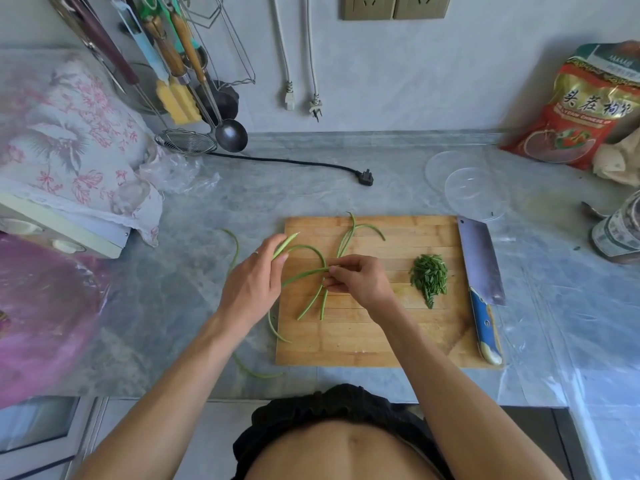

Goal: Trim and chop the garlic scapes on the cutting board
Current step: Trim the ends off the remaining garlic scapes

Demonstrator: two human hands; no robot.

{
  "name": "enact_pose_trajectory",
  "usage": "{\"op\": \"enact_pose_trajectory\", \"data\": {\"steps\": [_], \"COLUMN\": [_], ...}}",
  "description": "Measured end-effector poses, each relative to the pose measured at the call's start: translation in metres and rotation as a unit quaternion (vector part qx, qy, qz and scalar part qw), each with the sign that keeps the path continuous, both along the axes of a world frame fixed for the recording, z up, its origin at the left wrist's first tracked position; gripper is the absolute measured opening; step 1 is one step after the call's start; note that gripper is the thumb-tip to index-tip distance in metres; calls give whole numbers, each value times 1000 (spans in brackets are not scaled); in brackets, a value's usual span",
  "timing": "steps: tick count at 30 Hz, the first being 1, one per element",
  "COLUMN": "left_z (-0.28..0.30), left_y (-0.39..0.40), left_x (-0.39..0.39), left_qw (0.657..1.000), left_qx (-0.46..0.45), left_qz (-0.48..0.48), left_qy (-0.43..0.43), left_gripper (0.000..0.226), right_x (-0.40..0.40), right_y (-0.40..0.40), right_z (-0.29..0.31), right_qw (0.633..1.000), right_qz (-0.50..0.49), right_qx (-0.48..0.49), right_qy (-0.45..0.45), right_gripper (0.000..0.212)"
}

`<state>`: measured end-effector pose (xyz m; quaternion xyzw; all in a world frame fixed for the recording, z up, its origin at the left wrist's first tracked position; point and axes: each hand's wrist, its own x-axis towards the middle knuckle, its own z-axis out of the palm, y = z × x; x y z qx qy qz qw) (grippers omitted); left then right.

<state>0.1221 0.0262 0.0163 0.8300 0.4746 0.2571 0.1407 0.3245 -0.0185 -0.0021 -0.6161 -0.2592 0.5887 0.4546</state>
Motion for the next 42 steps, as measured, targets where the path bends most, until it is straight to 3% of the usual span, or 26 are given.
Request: {"op": "enact_pose_trajectory", "data": {"steps": [3,6,12,15,19,22,25,30,33,36,39,42], "left_z": [27,52,85,76,34,-8,-38,-39,-42,-44,-49,-57], "left_y": [9,19,39,46,54,56,53,35,18,-1,-19,-33], "left_x": [-1,-5,-2,4,12,7,-3,-19,-36,-55,-63,-60], "left_qw": [998,992,951,938,943,951,957,965,964,929,897,890], "left_qx": [-1,-27,-250,-311,-323,-307,-274,-249,-224,-272,-309,-338], "left_qz": [-23,3,22,16,-9,35,86,76,135,215,214,229], "left_qy": [52,122,178,152,78,27,39,17,38,132,232,204], "left_gripper": [12,13,17,14,19,25,36,17,8,37,55,48], "right_x": [-6,-11,-19,-22,-22,-18,-14,-13,-13,-18,-21,-22], "right_y": [2,3,6,6,5,2,-1,-6,-7,-11,-16,-20], "right_z": [-2,-4,-4,-6,-8,-12,-18,-21,-22,-24,-28,-30], "right_qw": [1000,999,999,999,999,999,999,998,998,998,997,997], "right_qz": [-10,-23,-14,-8,-13,-27,-36,-47,-47,-45,-50,-47], "right_qx": [-9,-15,-12,-8,-3,-8,-20,-30,-34,-43,-57,-67], "right_qy": [8,19,37,40,35,25,11,9,6,0,2,2], "right_gripper": [12,9,5,4,5,7,9,8,6,7,6,9]}}
